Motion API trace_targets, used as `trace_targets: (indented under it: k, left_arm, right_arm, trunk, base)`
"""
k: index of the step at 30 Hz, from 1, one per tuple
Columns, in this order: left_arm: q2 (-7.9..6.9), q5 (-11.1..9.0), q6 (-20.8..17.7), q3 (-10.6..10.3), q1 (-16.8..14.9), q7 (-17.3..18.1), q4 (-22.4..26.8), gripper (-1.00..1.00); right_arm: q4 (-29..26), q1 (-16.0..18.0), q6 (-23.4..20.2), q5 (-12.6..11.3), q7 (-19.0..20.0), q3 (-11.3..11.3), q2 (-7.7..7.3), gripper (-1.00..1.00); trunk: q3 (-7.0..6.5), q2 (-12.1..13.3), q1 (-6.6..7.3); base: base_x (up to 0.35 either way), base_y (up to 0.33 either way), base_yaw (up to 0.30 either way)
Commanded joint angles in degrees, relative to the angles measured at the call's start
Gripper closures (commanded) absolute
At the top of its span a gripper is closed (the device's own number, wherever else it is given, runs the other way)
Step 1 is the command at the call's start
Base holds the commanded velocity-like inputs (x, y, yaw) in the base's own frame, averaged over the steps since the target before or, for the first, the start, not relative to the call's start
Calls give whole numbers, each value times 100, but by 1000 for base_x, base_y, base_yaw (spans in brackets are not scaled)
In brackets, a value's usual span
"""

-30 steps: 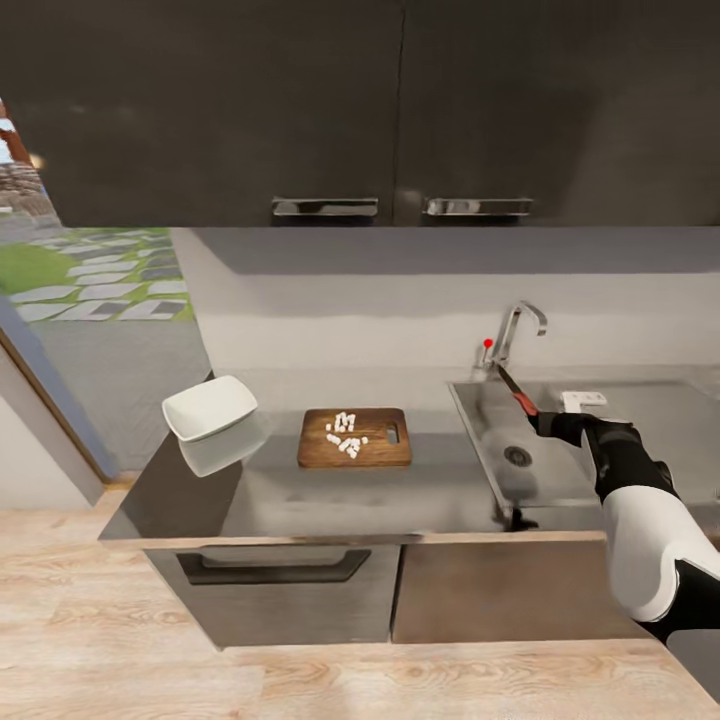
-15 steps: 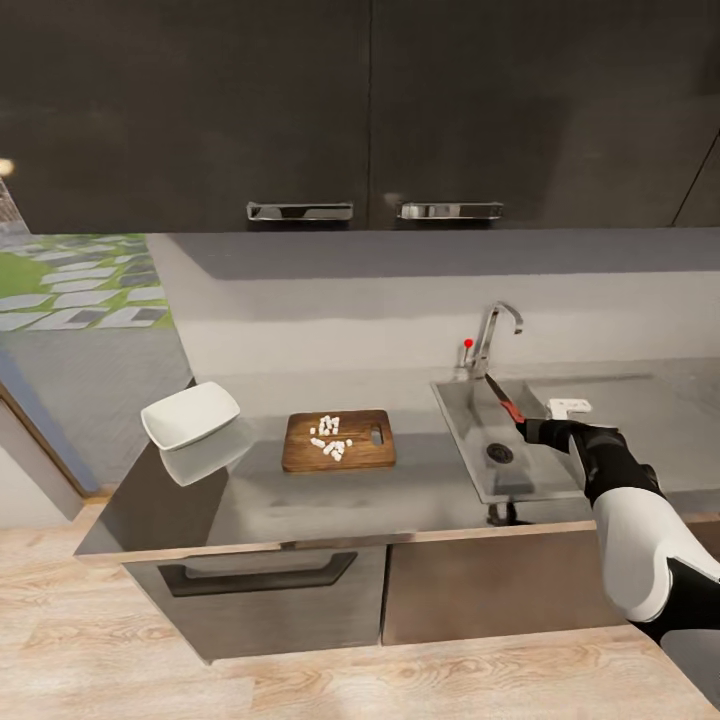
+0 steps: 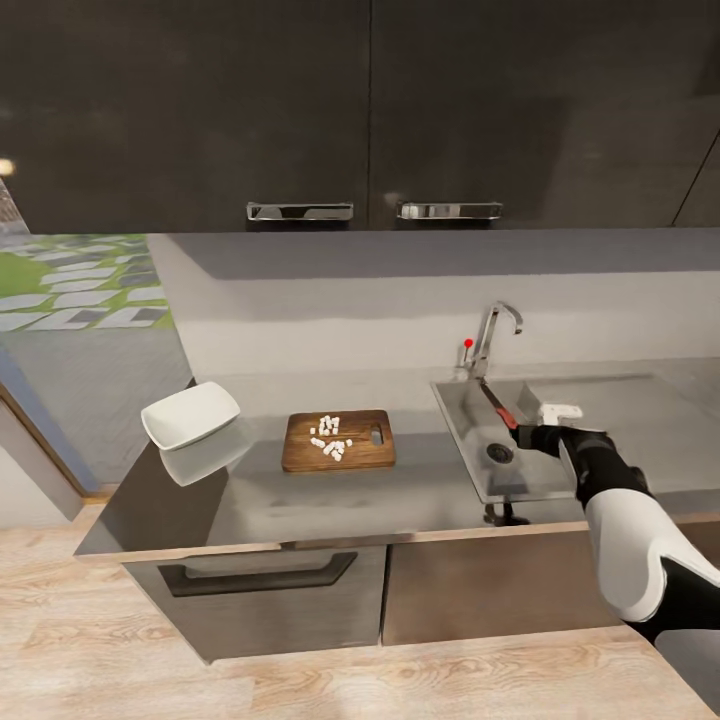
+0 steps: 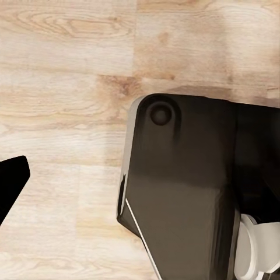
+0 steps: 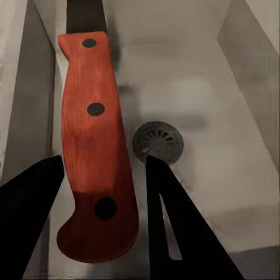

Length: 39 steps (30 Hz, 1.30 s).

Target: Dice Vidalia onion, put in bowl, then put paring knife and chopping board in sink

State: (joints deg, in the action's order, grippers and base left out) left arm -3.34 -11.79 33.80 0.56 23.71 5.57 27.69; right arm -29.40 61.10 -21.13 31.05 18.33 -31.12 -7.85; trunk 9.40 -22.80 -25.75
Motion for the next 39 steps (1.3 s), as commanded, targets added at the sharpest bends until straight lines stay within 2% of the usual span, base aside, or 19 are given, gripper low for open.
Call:
trace_targets:
  k: [1, 6, 21, 27, 32, 39]
  left_arm:
    - [0, -60, -3, 6, 2, 58, 8, -100]
    - [0, -60, -5, 6, 2, 58, 8, -100]
    - [0, -60, -5, 6, 2, 61, 8, -100]
    - [-1, -60, -5, 6, 2, 58, 8, -100]
    - [-1, -60, -5, 6, 2, 58, 8, -100]
    - [0, -60, -5, 6, 2, 58, 8, -100]
  right_arm:
    - [64, 7, -13, 57, 14, -42, 6, 100]
    - [420, 7, 3, 54, -281, -44, 3, 100]
    - [582, 7, 10, 51, -319, -52, 3, 100]
    - [658, 7, 17, 51, -326, -52, 1, 100]
    - [887, 7, 286, 51, -538, -52, -5, 100]
    - [1029, 7, 363, 51, -731, -58, -6, 100]
  trunk:
    - [11, -12, -4]
    - [23, -12, -4]
    - [155, -12, -4]
    - [211, -12, -4]
    - [257, -12, -4]
    - [321, -12, -4]
  base:
    - [0, 0, 0]
    - [0, 0, 0]
    - [207, 0, 0]
    - [33, 0, 0]
    - [2, 0, 0]
    - [0, 0, 0]
